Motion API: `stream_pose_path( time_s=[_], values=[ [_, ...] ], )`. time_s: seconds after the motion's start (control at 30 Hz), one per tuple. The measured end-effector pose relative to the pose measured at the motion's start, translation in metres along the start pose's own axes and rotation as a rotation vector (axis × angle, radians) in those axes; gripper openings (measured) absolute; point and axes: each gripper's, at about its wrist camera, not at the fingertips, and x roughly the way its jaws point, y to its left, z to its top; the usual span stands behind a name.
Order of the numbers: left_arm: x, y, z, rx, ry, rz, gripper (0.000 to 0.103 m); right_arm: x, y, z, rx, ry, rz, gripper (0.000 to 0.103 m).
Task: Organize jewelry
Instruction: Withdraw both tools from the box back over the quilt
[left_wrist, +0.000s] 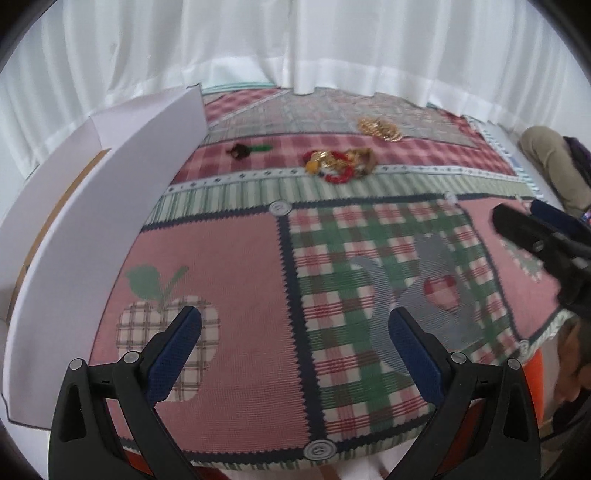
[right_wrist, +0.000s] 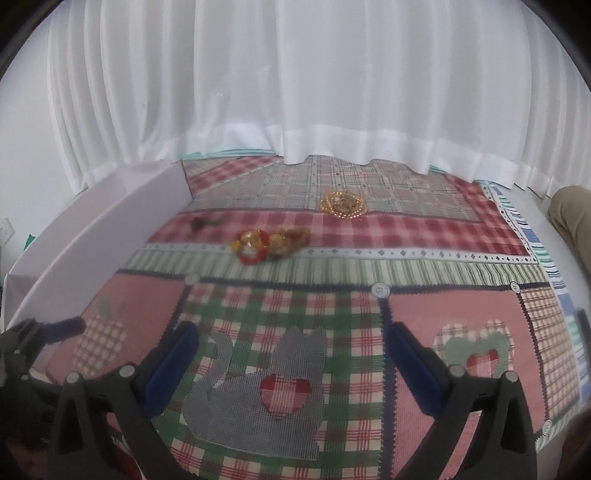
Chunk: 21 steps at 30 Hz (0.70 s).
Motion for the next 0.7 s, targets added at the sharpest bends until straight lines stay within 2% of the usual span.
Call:
stream_pose_path(
  time_s=[0.2,0.37,0.7],
  values=[
    [0.01,0.021,0.004,-0.095,0.016,-0.039,0.101,0.011,-0.015,0.0,0.073,0.014,0.082,0.103],
    [0.014,0.022,0.01,-0.069,0.02,-0.032,0.101,0.019,-0.017,0.0,0.088,0.044,0.074,0.103],
    [0.028,0.025,0.021,-0.065,0.077,-0.027,0.101,0.033,-0.017,-0.003,0.081,0.137,0.071,0.103]
  ],
)
